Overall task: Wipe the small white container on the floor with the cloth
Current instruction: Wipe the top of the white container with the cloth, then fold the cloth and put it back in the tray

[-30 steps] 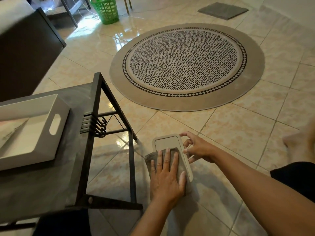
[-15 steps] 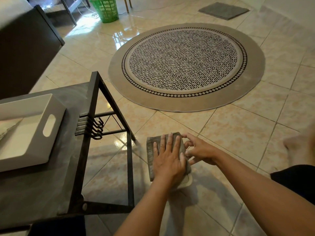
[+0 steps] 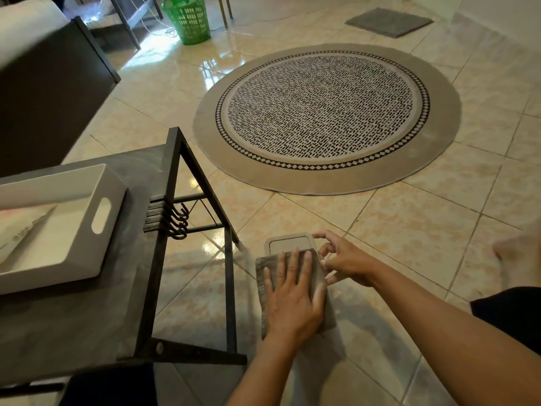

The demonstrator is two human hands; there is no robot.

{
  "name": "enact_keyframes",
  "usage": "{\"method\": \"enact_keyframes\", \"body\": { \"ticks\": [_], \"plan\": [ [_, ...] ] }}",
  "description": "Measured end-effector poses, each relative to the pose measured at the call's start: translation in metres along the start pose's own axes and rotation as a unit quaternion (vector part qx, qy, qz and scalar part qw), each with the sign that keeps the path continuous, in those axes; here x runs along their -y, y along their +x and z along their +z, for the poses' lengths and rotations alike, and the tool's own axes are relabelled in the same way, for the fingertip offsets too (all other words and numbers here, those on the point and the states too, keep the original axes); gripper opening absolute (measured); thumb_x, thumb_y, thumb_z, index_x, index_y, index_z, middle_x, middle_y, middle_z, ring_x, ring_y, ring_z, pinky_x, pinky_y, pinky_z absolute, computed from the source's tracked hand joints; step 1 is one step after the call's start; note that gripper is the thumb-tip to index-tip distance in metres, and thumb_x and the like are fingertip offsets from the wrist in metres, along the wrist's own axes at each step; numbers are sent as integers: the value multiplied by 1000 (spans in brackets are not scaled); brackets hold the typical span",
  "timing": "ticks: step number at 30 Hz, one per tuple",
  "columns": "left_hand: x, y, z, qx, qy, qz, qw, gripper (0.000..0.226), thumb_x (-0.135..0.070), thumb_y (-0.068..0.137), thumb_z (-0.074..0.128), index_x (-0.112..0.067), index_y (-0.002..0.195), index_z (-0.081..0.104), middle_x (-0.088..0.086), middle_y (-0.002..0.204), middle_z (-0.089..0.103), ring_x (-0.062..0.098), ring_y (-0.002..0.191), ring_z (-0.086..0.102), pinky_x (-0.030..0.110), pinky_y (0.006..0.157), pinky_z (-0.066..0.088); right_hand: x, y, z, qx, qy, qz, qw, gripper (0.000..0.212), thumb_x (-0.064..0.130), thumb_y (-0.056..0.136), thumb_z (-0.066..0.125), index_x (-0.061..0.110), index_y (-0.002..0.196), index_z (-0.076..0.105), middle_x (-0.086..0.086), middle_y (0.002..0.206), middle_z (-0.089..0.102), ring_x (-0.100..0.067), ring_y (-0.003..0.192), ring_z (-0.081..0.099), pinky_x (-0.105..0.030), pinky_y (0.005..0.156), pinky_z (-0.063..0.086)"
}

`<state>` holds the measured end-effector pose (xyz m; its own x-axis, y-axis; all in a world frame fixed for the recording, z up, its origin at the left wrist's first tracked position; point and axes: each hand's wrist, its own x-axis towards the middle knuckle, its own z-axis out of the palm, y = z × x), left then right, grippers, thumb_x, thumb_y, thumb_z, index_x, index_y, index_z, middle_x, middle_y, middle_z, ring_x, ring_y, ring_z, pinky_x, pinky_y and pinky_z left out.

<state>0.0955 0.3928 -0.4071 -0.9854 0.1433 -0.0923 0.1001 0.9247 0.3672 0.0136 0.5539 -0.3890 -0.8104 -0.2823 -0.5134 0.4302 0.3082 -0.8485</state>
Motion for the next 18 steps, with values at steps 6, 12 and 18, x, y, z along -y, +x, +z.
{"method": "enact_keyframes", "body": {
  "ticks": [6,12,18],
  "plan": [
    [40,2,-26,47,-391,-338,855,67,-56,86,61,-17,138,47,9,127,59,25,109,60,43,91,52,4,3,-2,-7,-15,10,1000,68,-16,87,56,25,139,42,-11,99,53,-26,79,63,-60,77,60],
    [35,7,-44,-26,-307,-264,914,21,-34,92,65,-17,104,66,-6,88,65,2,76,57,17,56,40,11,4,-9,-16,-28,15,999,66,-16,87,57,26,136,44,-13,99,53,-24,77,65,-54,74,63],
    [9,-1,-73,-109,-306,-167,931,8,-24,95,62,-21,97,56,-6,82,61,0,69,58,11,52,46,20,-2,-6,-61,-86,19,994,71,-7,89,62,26,148,38,-8,105,57,-21,86,63,-42,77,62]
  ]
}}
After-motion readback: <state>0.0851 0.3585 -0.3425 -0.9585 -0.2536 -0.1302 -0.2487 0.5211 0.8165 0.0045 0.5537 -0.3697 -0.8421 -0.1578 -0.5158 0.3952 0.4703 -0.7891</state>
